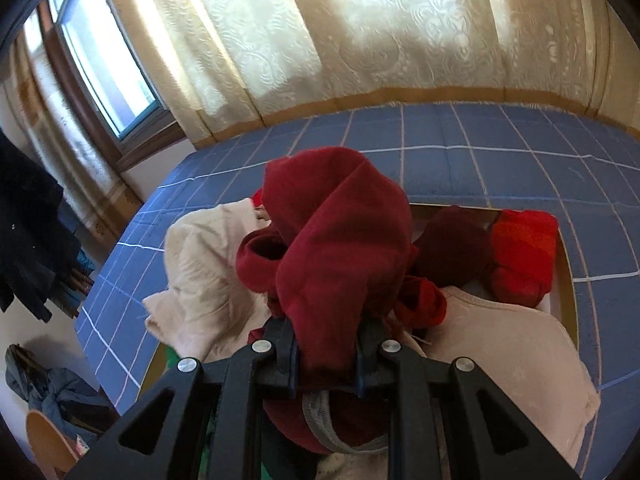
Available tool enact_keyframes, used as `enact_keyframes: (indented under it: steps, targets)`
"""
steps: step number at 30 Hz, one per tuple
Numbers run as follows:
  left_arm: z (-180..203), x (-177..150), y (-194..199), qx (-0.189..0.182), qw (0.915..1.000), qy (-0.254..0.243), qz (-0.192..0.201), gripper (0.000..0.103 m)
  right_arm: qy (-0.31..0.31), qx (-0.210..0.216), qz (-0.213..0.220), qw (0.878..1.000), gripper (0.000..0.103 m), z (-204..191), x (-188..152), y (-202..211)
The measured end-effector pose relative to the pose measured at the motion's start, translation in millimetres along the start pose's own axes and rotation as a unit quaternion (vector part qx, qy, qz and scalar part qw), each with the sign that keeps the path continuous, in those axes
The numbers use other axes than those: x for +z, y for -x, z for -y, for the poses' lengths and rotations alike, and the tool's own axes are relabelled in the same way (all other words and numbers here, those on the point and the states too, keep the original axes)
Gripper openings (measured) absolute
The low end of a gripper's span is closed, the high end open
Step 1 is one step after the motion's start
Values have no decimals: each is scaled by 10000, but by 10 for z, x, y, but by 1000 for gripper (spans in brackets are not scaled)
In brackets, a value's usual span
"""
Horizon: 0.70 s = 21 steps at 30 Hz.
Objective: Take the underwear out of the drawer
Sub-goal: 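Release the maroon garment into the tray with the right gripper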
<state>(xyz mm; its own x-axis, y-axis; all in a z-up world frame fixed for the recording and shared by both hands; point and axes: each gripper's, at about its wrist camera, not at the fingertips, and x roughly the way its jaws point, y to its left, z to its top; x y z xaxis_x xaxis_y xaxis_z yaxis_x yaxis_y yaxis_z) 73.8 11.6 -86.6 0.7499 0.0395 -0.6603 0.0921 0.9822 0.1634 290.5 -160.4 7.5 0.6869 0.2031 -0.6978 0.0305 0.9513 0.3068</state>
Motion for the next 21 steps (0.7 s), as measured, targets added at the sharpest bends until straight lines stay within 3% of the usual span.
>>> enact_keyframes:
  steps: [8,12,15,19,21]
  targets:
    - [12,-4,-5,25,10000,-42,-21,93,82,-299,-10,9995,22,-42,11,-96]
    - [-3,-7,1,27,10000,10,-8,93,190,-281,113,9994,27,-71,-32,-25]
    - [-10,-4,0,38,10000,15,-13,93,196,-179,177,9995,38,-58,-54,154]
    - [-1,-9,9,56,10000,-24,-3,93,168,110,696,9974,74,-59,-198,608]
    - [8,-9,13,73,10000,-46,-2,93,327,114,880,9955,74,-104,-313,783]
